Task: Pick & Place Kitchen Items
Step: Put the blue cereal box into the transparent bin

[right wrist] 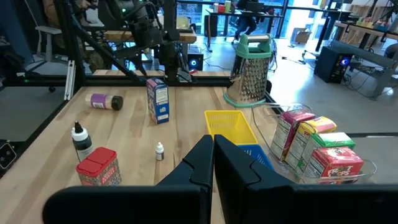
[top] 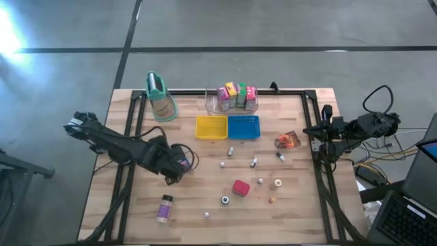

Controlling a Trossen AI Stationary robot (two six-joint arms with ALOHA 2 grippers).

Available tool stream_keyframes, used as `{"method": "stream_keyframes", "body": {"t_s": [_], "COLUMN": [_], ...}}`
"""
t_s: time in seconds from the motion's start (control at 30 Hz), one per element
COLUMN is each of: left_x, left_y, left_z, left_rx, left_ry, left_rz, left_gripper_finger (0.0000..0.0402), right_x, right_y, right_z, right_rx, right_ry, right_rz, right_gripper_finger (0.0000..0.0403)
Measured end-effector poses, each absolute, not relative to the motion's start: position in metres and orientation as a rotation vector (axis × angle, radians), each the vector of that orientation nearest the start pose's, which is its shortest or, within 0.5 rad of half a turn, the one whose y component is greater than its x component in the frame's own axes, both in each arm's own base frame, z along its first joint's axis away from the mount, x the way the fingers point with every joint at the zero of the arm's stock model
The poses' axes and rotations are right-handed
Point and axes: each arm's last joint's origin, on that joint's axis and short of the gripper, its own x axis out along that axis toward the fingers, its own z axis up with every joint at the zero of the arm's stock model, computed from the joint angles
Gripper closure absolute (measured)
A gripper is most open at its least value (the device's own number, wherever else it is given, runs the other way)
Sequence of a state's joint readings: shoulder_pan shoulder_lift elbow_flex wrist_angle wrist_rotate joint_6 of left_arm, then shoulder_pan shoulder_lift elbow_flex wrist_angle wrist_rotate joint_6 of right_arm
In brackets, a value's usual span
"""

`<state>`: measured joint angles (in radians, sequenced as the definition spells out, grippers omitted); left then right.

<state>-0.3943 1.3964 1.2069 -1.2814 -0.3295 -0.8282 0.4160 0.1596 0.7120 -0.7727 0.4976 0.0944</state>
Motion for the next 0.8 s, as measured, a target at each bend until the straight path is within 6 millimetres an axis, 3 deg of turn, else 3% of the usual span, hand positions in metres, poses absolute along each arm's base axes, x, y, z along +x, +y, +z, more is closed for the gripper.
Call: {"method": "stream_keyframes", "body": {"t_s": [0.4, 0.63, 0.8], "left_x": [0.222, 0.222, 0.224], "left_y": [-0.08, -0.079, -0.08], "left_z": [0.28, 0.261, 0.261], "left_rx": [-0.187, -0.209, -0.216], "left_ry": [1.267, 1.277, 1.258], "left_rz": [0.508, 0.495, 0.466], "left_gripper_finger": [0.0085, 0.0085, 0.0085], "right_x": [0.031, 0.031, 0.031], "right_y": [-0.002, -0.002, -0.002], "right_z": [0.305, 0.305, 0.305], "right_rx": [-0.003, -0.002, -0.003], "right_ry": [0.193, 0.193, 0.194], "right_rz": [-0.091, -0.091, -0.091], "right_gripper_finger": [0.0394, 0.0394, 0.0394]}}
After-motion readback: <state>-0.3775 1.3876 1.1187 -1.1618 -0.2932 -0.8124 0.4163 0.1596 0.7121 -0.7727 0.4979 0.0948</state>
